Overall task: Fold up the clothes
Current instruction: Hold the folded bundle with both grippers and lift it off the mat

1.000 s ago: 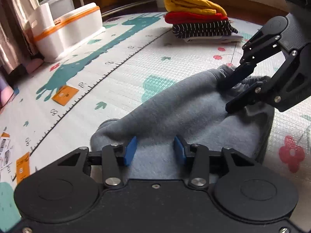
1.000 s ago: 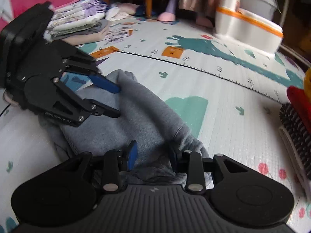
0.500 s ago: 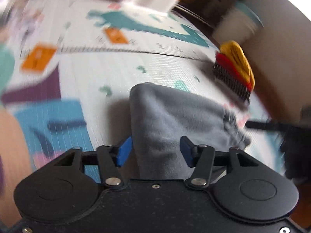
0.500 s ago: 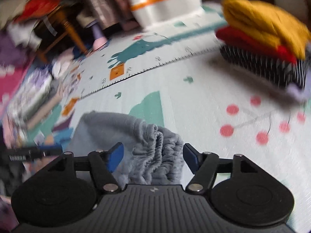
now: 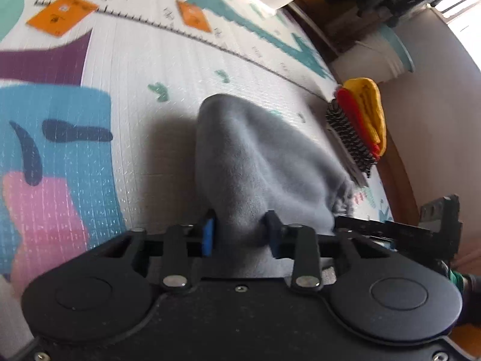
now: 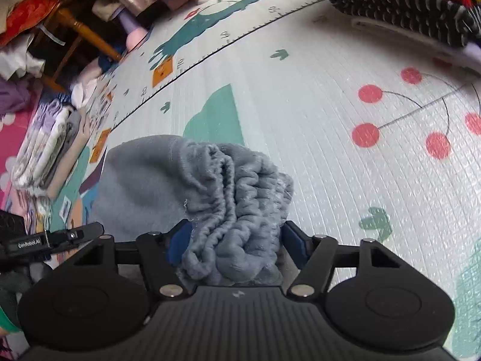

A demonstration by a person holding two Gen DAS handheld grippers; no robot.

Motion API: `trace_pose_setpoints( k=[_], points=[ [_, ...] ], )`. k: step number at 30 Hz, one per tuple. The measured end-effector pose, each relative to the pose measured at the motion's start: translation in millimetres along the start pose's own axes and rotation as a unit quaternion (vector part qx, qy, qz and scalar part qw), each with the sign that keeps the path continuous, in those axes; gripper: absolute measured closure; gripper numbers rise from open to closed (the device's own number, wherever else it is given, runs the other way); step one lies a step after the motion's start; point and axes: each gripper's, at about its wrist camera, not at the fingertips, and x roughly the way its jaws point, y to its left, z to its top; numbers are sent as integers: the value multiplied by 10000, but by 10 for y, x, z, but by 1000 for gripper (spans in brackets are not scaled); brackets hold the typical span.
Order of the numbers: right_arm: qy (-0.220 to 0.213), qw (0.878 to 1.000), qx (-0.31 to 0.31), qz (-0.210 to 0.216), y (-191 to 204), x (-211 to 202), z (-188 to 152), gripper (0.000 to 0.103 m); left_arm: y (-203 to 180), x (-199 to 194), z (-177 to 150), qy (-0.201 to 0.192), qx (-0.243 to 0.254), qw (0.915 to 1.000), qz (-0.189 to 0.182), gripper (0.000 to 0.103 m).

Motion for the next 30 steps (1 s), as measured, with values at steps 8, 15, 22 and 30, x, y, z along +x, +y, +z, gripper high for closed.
trace_pose_setpoints(
  k=[8,15,22,30],
  points=[
    [134,9987,-483,109,244,-105,-76,37,315,-349,-187,23,-474,9988,79,41],
    [195,9997,-144,11,122,57,23,30,493,-179,-46,-55,-906,9958,-94,38],
    [124,9996,62,235,111,40,-82,53,402,-84,-77,55,-894,9956,-271,75],
    [52,9947,-199,1005,551,18,151,65,429,-717,56,-629,-888,9935,-329,77]
  ],
)
